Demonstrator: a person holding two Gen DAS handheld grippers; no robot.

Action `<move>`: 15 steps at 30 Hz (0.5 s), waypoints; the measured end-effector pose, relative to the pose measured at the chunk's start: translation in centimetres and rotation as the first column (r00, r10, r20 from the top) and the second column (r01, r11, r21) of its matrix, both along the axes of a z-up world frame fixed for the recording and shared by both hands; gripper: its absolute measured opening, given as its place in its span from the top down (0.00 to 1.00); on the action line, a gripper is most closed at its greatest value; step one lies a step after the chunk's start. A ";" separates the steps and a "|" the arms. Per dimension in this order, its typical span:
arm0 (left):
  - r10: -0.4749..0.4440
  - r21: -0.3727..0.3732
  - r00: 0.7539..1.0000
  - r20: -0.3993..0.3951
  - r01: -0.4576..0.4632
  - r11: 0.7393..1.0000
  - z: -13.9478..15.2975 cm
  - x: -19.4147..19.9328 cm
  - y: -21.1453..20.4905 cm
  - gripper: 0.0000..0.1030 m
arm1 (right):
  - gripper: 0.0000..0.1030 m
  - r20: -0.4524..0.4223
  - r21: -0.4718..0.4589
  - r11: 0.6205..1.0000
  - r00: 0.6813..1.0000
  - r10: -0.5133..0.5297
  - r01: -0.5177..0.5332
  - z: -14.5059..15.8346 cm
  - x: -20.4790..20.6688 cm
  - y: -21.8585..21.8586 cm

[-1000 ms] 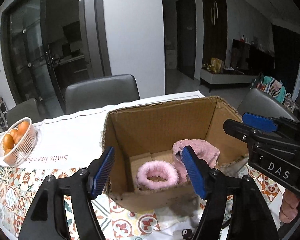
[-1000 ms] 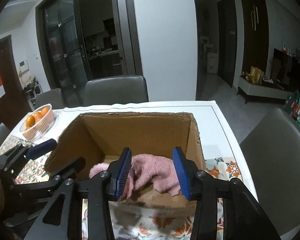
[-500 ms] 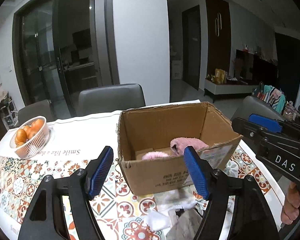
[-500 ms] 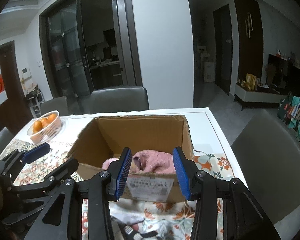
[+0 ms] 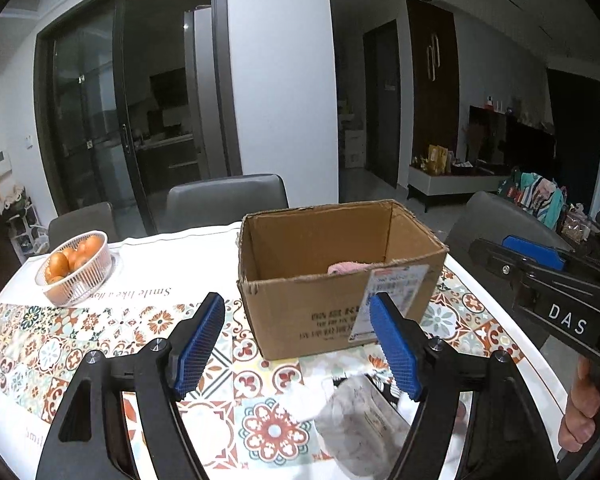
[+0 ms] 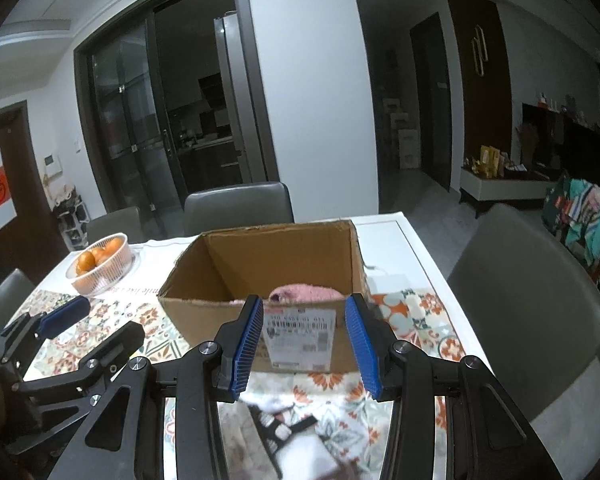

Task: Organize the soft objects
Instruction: 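Move both tools back toward the grey floral pouch on the table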

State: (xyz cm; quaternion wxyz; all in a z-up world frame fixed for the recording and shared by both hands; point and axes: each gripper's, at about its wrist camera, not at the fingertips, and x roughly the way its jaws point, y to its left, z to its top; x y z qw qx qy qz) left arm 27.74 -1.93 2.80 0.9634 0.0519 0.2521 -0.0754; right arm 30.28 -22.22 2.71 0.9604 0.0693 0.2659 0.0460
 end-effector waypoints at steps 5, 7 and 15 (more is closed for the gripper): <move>0.009 -0.012 1.000 -0.006 -0.009 1.000 -0.2 -1.8 -0.3 0.26 | 0.57 -0.006 0.013 1.000 1.000 -0.023 0.023 -0.6 -1.8 -0.5; 0.016 -0.022 1.000 -0.006 -0.016 1.000 -0.5 -2.5 -0.1 0.26 | 0.57 -0.010 0.018 0.999 1.000 -0.029 0.029 -0.8 -2.6 -0.5; 0.023 -0.065 0.999 -0.026 -0.024 0.998 -2.0 -5.2 0.2 0.25 | 0.55 -0.014 0.023 0.999 0.999 -0.045 0.045 -1.8 -5.1 -1.0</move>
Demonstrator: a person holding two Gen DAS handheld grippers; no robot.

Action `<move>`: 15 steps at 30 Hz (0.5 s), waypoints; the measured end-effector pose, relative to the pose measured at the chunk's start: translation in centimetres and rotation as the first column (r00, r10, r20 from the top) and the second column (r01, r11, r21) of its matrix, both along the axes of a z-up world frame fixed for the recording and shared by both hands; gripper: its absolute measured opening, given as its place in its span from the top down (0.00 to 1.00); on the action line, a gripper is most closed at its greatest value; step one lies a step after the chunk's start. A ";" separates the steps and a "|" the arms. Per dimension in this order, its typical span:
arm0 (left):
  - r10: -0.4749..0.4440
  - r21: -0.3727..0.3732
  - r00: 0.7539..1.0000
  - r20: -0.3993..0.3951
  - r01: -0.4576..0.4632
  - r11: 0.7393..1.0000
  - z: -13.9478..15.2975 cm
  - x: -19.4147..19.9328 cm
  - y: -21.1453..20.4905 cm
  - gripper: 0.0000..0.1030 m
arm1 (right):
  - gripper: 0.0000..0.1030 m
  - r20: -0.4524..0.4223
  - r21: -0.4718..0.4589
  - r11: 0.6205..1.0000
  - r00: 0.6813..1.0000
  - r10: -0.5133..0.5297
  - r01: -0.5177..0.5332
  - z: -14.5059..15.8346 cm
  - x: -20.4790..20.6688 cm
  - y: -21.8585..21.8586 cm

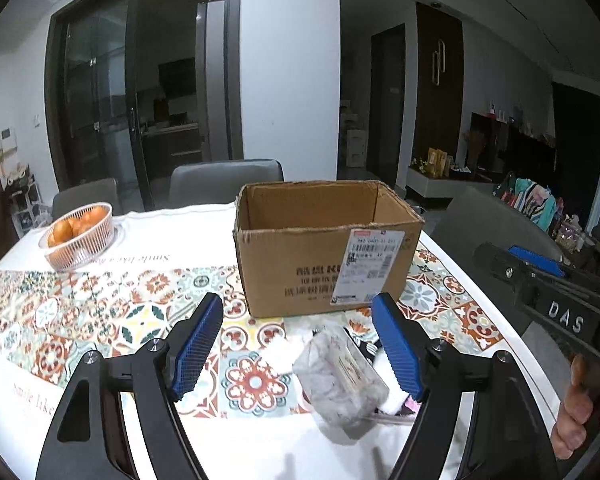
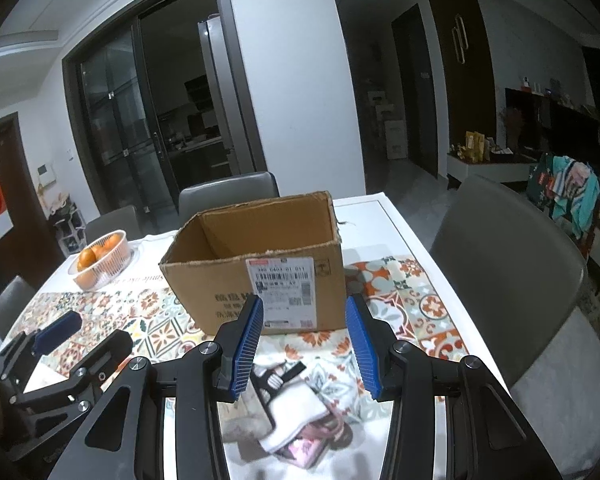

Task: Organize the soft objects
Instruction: 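Move both tools back toward the grey floral pouch on the table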

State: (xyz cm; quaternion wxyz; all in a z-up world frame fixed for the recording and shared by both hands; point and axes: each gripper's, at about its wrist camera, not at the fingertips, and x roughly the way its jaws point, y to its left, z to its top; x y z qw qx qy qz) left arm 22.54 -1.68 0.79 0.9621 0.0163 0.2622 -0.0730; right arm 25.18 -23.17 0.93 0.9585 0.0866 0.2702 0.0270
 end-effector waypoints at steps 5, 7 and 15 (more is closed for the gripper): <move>0.010 -0.018 1.000 -0.016 -0.011 1.000 -1.0 -1.1 0.2 0.25 | 0.48 0.006 -0.001 1.000 1.000 -0.013 0.013 -0.9 -1.5 0.1; 0.009 -0.021 1.000 -0.023 -0.009 1.000 -1.4 -1.4 0.2 0.25 | 0.48 -0.002 0.003 1.000 1.000 -0.008 0.008 -1.4 -1.9 0.0; -0.002 -0.061 0.998 -0.055 -0.001 0.998 -3.5 -2.9 0.1 0.25 | 0.48 -0.057 0.030 1.000 0.998 -0.005 0.007 -4.0 -3.2 -0.2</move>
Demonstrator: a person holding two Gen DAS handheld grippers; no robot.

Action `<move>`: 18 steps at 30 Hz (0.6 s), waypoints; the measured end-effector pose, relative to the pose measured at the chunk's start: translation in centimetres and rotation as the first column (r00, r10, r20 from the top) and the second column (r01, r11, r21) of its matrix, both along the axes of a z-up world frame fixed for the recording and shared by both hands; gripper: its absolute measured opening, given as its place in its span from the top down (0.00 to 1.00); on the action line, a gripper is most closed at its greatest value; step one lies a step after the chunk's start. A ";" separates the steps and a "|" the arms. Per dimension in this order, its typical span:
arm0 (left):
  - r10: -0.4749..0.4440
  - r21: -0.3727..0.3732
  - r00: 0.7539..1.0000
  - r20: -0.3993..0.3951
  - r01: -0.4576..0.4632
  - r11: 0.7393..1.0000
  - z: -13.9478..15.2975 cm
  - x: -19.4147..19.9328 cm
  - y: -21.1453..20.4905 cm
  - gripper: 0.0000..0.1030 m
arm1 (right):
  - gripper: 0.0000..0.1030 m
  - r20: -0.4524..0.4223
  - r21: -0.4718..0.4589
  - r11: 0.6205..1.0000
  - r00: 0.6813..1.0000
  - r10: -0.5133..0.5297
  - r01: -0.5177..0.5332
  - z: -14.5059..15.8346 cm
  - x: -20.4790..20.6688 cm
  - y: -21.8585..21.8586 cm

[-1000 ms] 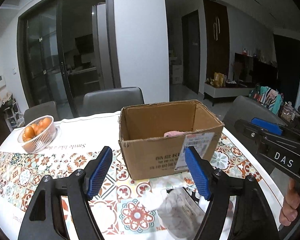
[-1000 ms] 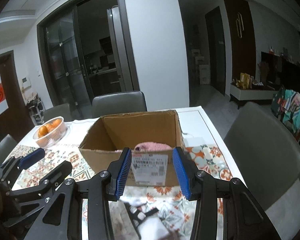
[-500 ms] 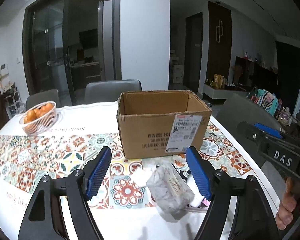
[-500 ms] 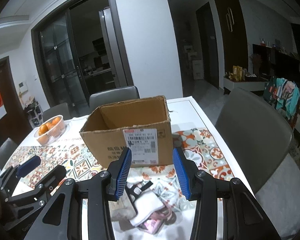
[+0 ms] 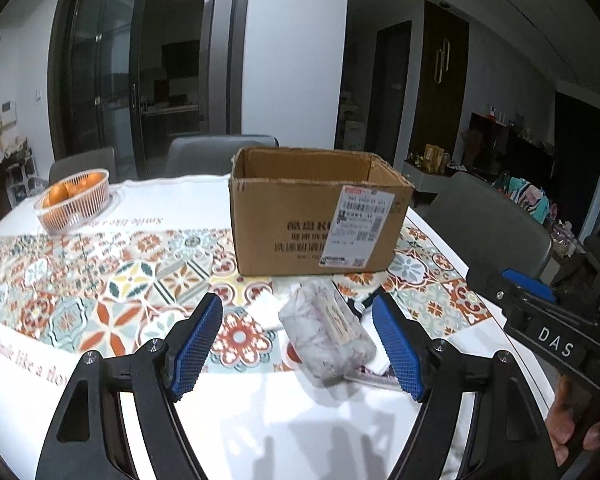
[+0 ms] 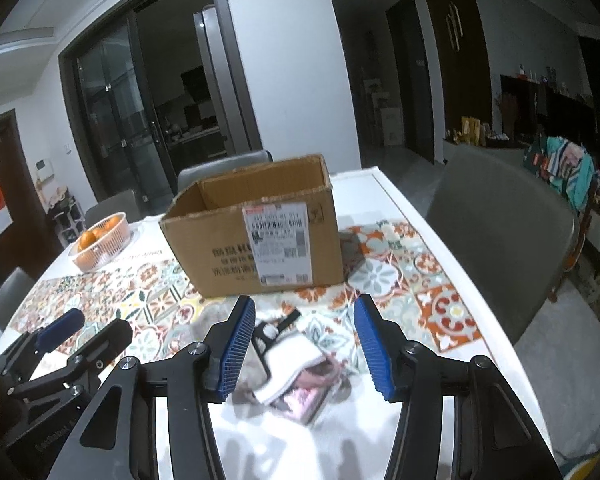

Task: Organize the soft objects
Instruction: 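Move both tools back toward the grey floral pouch on the table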

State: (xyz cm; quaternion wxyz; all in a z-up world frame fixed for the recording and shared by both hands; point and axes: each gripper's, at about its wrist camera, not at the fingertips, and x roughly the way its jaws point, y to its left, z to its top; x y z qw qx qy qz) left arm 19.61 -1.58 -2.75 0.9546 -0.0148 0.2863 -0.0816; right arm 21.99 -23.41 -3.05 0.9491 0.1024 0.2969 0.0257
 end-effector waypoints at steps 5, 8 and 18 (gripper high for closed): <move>-0.013 -0.007 0.999 -0.035 0.013 1.000 -1.4 -0.7 -0.4 0.25 | 0.48 -0.035 0.016 1.000 0.999 0.011 -0.011 -1.6 -0.6 -0.3; -0.019 -0.006 0.998 -0.054 0.019 1.000 -1.9 -0.8 -0.7 0.25 | 0.48 -0.059 0.024 1.000 0.998 0.013 -0.011 -2.4 -0.7 -0.4; 0.010 -0.021 0.993 -0.115 -0.012 1.000 -4.0 0.0 -0.5 0.25 | 0.48 -0.128 0.037 0.999 0.991 0.035 -0.031 -5.1 0.0 -0.3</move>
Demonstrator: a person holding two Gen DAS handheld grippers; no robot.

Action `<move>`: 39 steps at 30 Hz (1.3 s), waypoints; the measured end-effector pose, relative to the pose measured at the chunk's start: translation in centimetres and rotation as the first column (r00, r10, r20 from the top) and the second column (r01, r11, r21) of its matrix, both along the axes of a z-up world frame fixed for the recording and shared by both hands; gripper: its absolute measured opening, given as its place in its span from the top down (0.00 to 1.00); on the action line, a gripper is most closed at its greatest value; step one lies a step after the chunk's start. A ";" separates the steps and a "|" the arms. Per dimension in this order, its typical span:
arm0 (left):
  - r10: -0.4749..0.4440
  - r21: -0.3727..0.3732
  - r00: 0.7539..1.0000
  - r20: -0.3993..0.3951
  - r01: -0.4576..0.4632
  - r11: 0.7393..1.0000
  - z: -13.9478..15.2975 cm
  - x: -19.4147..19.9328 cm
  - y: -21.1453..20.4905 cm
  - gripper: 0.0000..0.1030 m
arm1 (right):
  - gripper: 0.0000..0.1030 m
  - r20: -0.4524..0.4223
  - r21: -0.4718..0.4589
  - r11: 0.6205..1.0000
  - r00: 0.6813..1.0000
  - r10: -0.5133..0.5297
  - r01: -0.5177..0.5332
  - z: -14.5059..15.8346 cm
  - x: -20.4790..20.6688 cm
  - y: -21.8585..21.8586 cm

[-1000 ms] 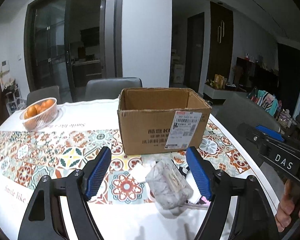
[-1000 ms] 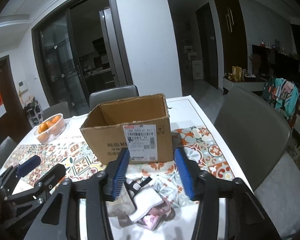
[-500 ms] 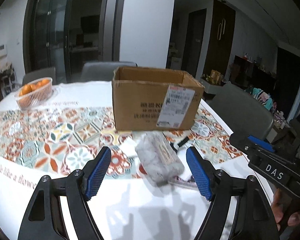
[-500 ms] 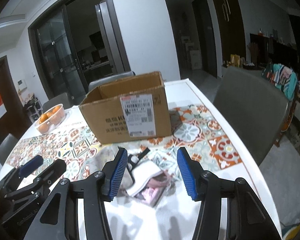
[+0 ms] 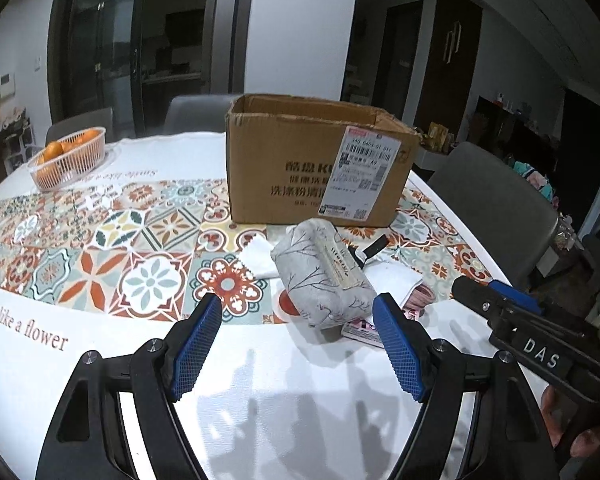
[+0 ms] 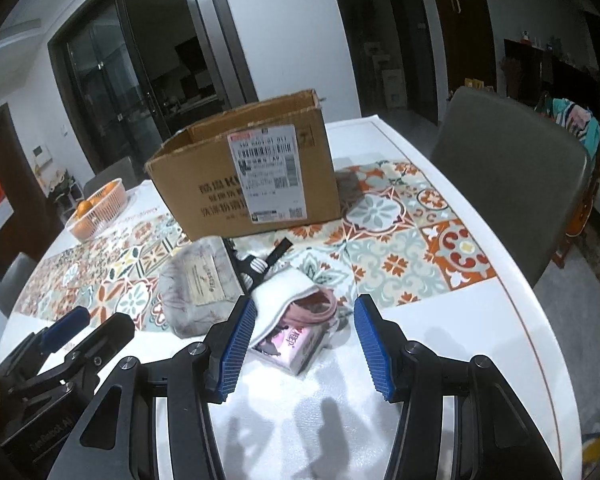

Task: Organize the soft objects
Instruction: 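Move both tools back toward the grey floral pouch on the table, then grasp the grey floral pouch with the left tool while the right tool grasps the pink strap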

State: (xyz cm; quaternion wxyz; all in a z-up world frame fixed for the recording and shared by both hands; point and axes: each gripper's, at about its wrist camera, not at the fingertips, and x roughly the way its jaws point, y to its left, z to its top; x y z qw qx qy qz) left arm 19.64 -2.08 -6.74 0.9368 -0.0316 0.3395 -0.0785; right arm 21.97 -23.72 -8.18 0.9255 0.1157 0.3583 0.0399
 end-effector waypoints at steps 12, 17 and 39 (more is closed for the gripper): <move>0.009 -0.003 0.999 -0.036 -0.009 1.000 -1.7 2.4 -0.6 0.25 | 0.48 -0.086 0.044 0.999 0.996 0.017 -0.013 -3.2 2.5 -0.4; 0.011 -0.021 0.999 -0.050 -0.012 1.000 -2.4 3.4 -0.6 0.25 | 0.48 -0.096 0.059 0.998 0.995 0.018 -0.012 -3.9 3.2 -0.4; -0.029 -0.091 0.993 -0.110 0.019 0.996 -4.4 5.6 -1.0 0.49 | 0.56 -0.091 0.055 0.998 0.995 0.043 -0.038 -5.4 4.8 -0.2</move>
